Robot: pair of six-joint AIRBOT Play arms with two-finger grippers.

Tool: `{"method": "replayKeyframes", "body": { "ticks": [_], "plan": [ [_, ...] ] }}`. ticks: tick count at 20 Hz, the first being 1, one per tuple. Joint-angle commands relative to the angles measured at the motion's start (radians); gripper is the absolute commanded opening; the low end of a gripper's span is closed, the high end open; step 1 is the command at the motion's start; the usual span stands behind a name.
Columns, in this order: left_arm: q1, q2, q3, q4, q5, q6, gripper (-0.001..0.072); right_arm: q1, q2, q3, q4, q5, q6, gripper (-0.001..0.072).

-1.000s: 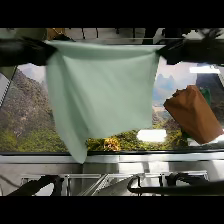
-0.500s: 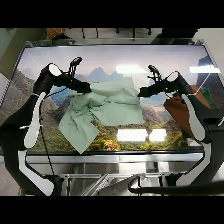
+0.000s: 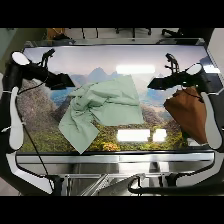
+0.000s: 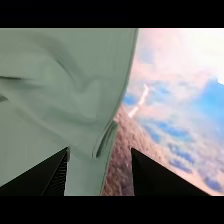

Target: Fold the shirts.

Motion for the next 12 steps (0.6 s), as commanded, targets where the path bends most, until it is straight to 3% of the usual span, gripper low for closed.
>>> {"method": "replayKeyframes", "body": {
  "ticks": [1,6,12],
  "plan": [
    [0.121,0.159,-0.344,0.002,-0.032,-0.003,0.0702,-0.099,0.091,-0.124,-0.013,0.076,0.023,0.0433],
    [0.308,0.332,-0.861,-0.002,0.237,0.032,0.0702,-0.148,0.128,-0.324,-0.011,0.076,0.020,0.0434],
    [0.362,0.247,-0.966,-0.232,0.387,0.201,0.0702,-0.139,0.127,-0.371,0.048,0.072,-0.010,0.0434]
  ]
}}
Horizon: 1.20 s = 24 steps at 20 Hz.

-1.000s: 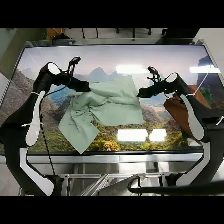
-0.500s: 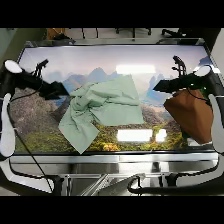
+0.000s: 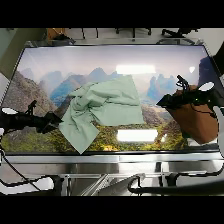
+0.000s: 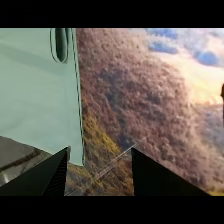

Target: Fold the shirts.

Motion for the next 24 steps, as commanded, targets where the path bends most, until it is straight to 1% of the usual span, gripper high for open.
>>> {"method": "replayKeyframes", "body": {
  "ticks": [1,3,4,5,6,7,8,9,16,19,20,21,22,23,24],
  "plan": [
    [0.006,-0.072,-0.028,-0.151,0.073,0.104,0.0702,0.007,0.002,-0.024,0.020,0.002,-0.016,0.0434],
    [-0.034,-0.139,0.020,-0.149,0.062,0.108,0.0701,0.020,-0.003,-0.024,0.020,0.003,-0.016,0.0434],
    [-0.054,-0.166,0.041,-0.150,0.048,0.110,0.0678,0.031,-0.008,-0.025,0.020,0.003,-0.015,0.0434],
    [-0.069,-0.190,0.063,-0.148,0.036,0.111,0.0495,0.039,-0.014,-0.029,0.020,0.002,-0.015,0.0435],
    [-0.080,-0.211,0.087,-0.148,0.018,0.110,0.0290,0.049,-0.025,-0.031,0.020,0.003,-0.015,0.0435],
    [-0.087,-0.222,0.104,-0.148,0.002,0.110,0.0152,0.060,-0.039,-0.031,0.020,0.003,-0.015,0.0435],
    [-0.089,-0.224,0.116,-0.141,-0.008,0.111,0.0037,0.069,-0.055,-0.032,0.019,0.003,-0.014,0.0436],
    [-0.088,-0.222,0.124,-0.139,-0.016,0.111,0.0014,0.076,-0.072,-0.032,0.020,0.003,-0.011,0.0436],
    [-0.045,-0.166,0.130,-0.141,-0.041,0.111,0.0014,0.183,-0.189,-0.061,0.025,0.002,0.000,0.0442],
    [-0.045,-0.133,0.130,-0.143,-0.043,0.111,0.0014,0.233,-0.208,-0.060,0.083,-0.014,-0.013,0.0431],
    [-0.045,-0.119,0.130,-0.147,-0.049,0.111,0.0014,0.243,-0.204,-0.060,0.117,-0.017,-0.030,0.0375],
    [-0.045,-0.101,0.131,-0.154,-0.057,0.114,0.0015,0.247,-0.199,-0.058,0.163,-0.016,-0.060,0.0186],
    [-0.045,-0.076,0.131,-0.178,-0.072,0.137,0.0015,0.248,-0.187,-0.055,0.203,-0.016,-0.084,0.0073],
    [-0.045,-0.045,0.132,-0.223,-0.094,0.164,0.0015,0.247,-0.166,-0.044,0.233,-0.016,-0.102,0.0020],
    [-0.038,-0.009,0.148,-0.281,-0.124,0.188,0.0015,0.245,-0.134,-0.022,0.248,-0.016,-0.108,0.0019]
  ]
}}
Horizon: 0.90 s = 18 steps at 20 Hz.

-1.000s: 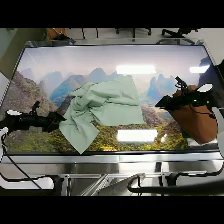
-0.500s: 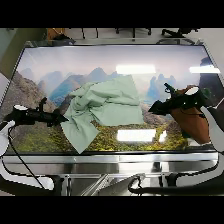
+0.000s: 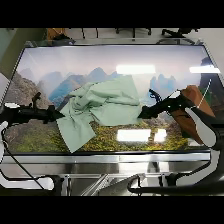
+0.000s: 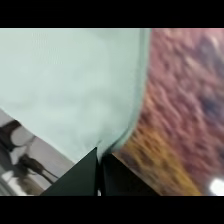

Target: Fold the shirts.

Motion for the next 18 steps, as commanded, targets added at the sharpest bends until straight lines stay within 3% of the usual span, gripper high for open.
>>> {"method": "replayKeyframes", "body": {
  "ticks": [1,5,11,15,18],
  "plan": [
    [0.012,0.107,0.043,-0.153,-0.084,0.058,0.0015,0.005,0.089,0.066,0.108,0.008,-0.051,0.0019],
    [0.067,0.327,0.303,-0.346,-0.156,0.000,0.0014,-0.063,0.344,0.327,0.109,0.002,-0.051,0.0018],
    [0.226,0.631,0.792,-0.356,-0.034,-0.074,0.0015,-0.256,0.658,0.730,0.097,-0.108,-0.062,0.0018],
    [0.457,0.754,0.961,-0.349,0.020,-0.074,0.0015,-0.317,0.747,0.807,0.061,-0.121,-0.062,0.0018],
    [0.486,0.739,0.997,-0.351,0.006,-0.095,0.0014,-0.317,0.737,0.805,0.054,-0.093,-0.062,0.0018]
  ]
}}
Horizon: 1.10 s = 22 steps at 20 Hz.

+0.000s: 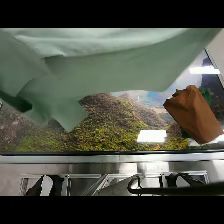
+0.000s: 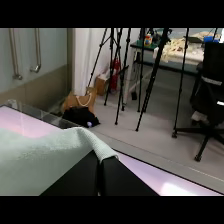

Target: Fold the shirts.

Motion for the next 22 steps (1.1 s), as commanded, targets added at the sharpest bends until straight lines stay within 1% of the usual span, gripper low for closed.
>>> {"method": "replayKeyframes", "body": {
  "ticks": [1,3,5,6,8,11,13,14,15,17,18,20,22],
  "plan": [
    [0.040,-0.009,0.061,0.006,-0.014,-0.017,0.0015,-0.017,-0.011,0.024,-0.015,0.047,0.001,0.0018],
    [-0.032,-0.080,0.025,0.006,-0.074,-0.016,0.0015,-0.016,-0.092,-0.008,0.039,0.129,0.001,0.0019],
    [-0.172,-0.173,-0.051,0.014,-0.131,0.012,0.0015,-0.015,-0.180,-0.083,0.097,0.175,-0.003,0.0018],
    [-0.267,-0.232,-0.096,0.065,-0.142,0.023,0.0015,-0.014,-0.229,-0.135,0.123,0.180,-0.023,0.0018],
    [-0.436,-0.355,-0.173,0.228,-0.132,0.035,0.0015,0.002,-0.317,-0.240,0.134,0.166,-0.061,0.0018],
    [-0.626,-0.583,-0.261,0.485,-0.048,0.034,0.0015,0.045,-0.472,-0.370,0.124,0.083,-0.115,0.0018],
    [-0.684,-0.741,-0.275,0.589,0.018,0.032,0.0015,0.076,-0.609,-0.402,0.111,0.008,-0.131,0.0019],
    [-0.698,-0.814,-0.275,0.610,0.059,0.031,0.0015,0.089,-0.674,-0.402,0.108,-0.030,-0.130,0.0019],
    [-0.703,-0.874,-0.275,0.604,0.100,0.023,0.0015,0.098,-0.733,-0.402,0.108,-0.073,-0.131,0.0019],
    [-0.700,-0.963,-0.274,0.599,0.196,-0.023,0.0015,0.116,-0.825,-0.402,0.109,-0.144,-0.131,0.0019],
    [-0.694,-0.999,-0.264,0.598,0.220,-0.031,0.0015,0.124,-0.858,-0.402,0.109,-0.168,-0.132,0.0019],
    [-0.694,-1.067,-0.204,0.598,0.184,-0.034,0.0015,0.134,-0.891,-0.402,0.108,-0.185,-0.162,0.0019],
    [-0.694,-1.124,-0.123,0.600,0.095,-0.039,0.0015,0.133,-0.893,-0.402,0.108,-0.190,-0.168,0.0019]
  ]
}}
